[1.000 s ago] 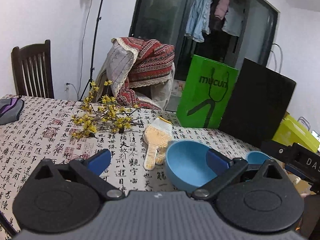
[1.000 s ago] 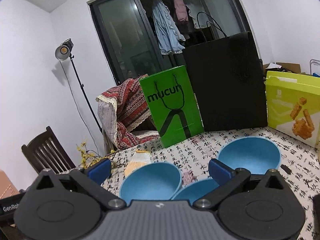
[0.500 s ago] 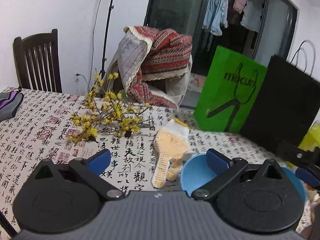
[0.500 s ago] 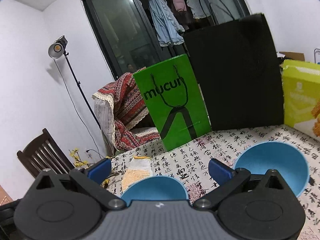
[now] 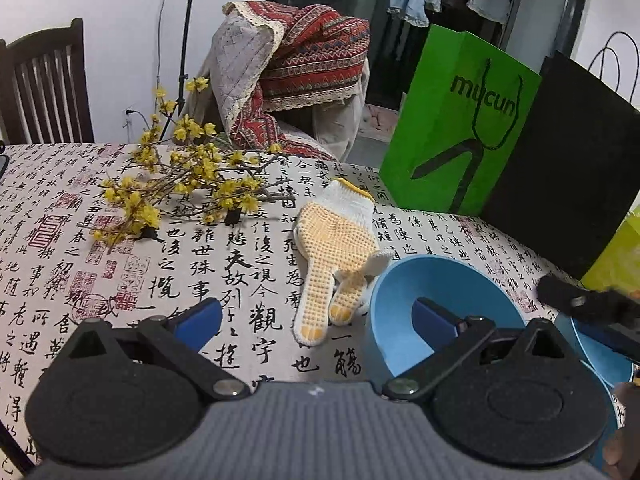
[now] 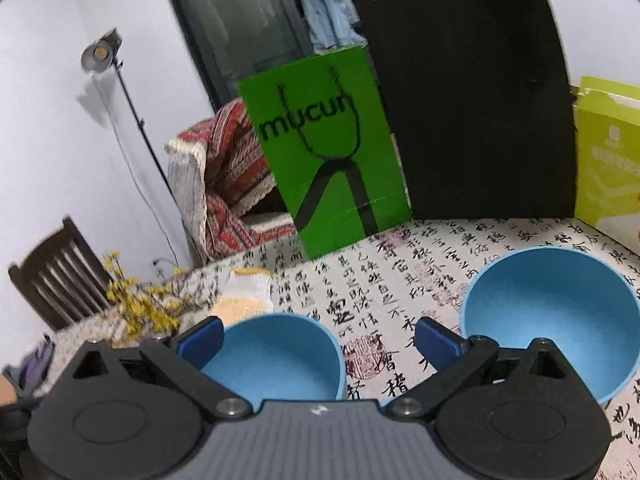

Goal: Organize plates and bowls

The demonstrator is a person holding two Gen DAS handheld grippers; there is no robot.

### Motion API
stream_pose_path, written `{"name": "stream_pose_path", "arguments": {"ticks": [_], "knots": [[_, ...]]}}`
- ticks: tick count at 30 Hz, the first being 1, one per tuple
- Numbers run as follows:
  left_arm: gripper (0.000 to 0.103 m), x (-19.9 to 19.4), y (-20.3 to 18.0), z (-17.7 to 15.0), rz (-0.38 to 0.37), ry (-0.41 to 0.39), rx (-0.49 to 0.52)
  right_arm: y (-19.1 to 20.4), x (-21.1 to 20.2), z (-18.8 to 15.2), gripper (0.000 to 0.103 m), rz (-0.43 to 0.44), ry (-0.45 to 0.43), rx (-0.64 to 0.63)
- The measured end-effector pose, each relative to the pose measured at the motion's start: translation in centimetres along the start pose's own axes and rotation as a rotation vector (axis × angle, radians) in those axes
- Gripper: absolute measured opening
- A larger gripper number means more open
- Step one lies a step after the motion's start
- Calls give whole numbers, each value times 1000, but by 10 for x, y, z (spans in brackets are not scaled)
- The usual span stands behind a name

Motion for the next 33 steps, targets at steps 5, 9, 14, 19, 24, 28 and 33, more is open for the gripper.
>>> {"name": "stream_pose_path", "arguments": {"ticks": [5,9,14,19,24,28,33], "knots": [[102,12,-3,-6,-2,37,25,7,17,-11,84,-25,36,-58],[91,20,-6,-12,-23,73,45,9,21,-15,70,-50,41,-93],[82,25,-8,-18,-46,106,44,13,25,-18,62,-53,65,-112],[66,29,-10,-21,-73,135,45,16,29,-22,60,-67,83,-138],[46,30,-13,-25,-121,162,41,22,29,-24,50,-71,82,-179],[31,28,-18,-27,-158,165,51,24,29,-25,37,-67,84,-189],[26,28,-18,-27,-164,158,53,26,29,-26,23,-65,86,-202]]}}
Point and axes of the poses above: each gripper's, at about its wrist camera, not at the fingertips, and x roughly the way its jaws point, y to its left, z to its top, the point moved 3 cm from there along x, roughly the way its jaws point, and after that the axes turned 12 degrees about -z, right-handed, at the moved point
